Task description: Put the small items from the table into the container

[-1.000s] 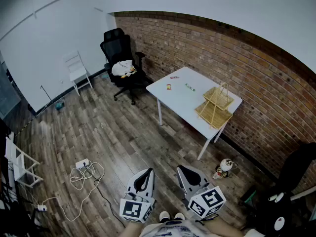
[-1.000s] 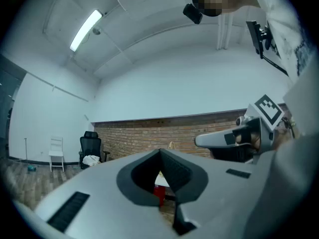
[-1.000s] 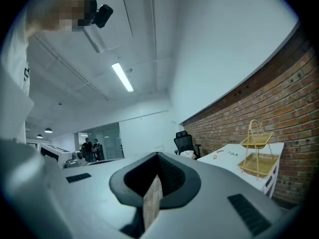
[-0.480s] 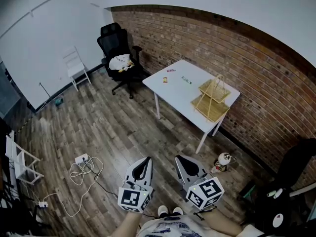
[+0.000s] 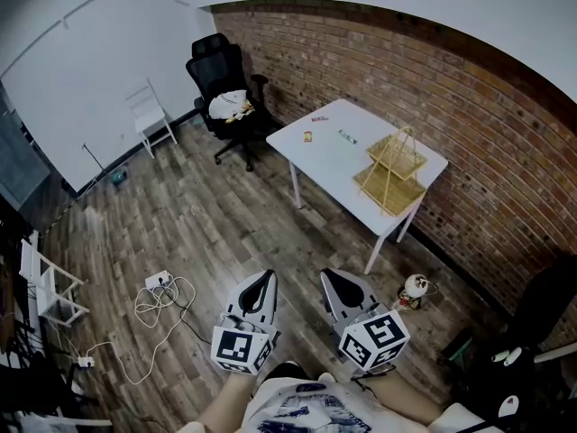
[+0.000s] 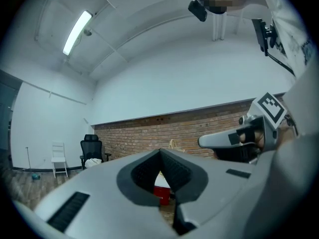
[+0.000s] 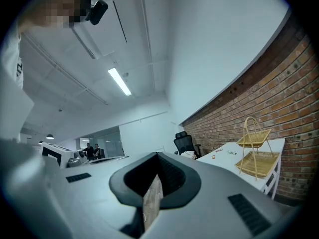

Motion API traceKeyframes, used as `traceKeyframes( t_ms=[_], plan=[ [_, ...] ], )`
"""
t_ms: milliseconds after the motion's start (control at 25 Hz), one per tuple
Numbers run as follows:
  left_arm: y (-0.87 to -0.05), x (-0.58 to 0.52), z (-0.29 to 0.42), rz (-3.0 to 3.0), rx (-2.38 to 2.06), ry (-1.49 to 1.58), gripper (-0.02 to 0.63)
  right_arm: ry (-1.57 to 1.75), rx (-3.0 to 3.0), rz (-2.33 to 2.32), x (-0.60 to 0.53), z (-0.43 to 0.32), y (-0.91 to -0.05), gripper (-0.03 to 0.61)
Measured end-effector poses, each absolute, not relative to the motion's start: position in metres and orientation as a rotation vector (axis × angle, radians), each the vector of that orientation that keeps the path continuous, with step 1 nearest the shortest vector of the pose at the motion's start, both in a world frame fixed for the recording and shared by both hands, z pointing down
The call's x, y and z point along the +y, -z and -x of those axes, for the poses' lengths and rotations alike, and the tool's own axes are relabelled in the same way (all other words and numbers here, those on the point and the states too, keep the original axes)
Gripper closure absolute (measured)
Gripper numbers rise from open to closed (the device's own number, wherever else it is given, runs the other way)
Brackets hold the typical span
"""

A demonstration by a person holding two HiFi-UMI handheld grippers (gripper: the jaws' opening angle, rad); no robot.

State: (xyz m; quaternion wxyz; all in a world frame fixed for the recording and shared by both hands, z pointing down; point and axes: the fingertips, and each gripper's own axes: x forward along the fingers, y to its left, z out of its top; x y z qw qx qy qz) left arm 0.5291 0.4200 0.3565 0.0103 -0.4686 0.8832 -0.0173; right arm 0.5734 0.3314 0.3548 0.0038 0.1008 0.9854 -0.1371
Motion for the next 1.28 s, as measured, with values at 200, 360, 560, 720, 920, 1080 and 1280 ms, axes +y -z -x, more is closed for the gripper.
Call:
traceKeyframes(
  t_ms=[200,360,560,720,920,1080,1280],
  plan=[
    [-0.360,0.412,-0.516,1.460,2.754,0.036,0.566,0.430,3.100,-0.315,0.322,-0.558,-0.362,0.558],
    [-0.364,0.408,-0.490,1.469,2.746,0.011,0.566,0.417,3.119,-0.310,0.319,-0.532,-0.368,0.558],
    [-0.374,0.401,-0.429,1.515,2.728,-0.019,0.566,0.414,3.160,-0.261,0.313,-0.474,-0.383,0.558],
    [-0.376,0.391,-0.362,1.561,2.694,-0.007,0.566,0.416,3.173,-0.208,0.305,-0.408,-0.389,0.558],
    [-0.372,0.388,-0.274,1.615,2.663,0.006,0.566,0.413,3.188,-0.146,0.303,-0.318,-0.385,0.558],
    [-0.370,0.388,-0.214,1.647,2.642,-0.002,0.566,0.400,3.188,-0.109,0.305,-0.259,-0.381,0.558],
    [-0.369,0.386,-0.160,1.696,2.618,-0.004,0.566,0.397,3.195,-0.063,0.304,-0.203,-0.380,0.558]
  ],
)
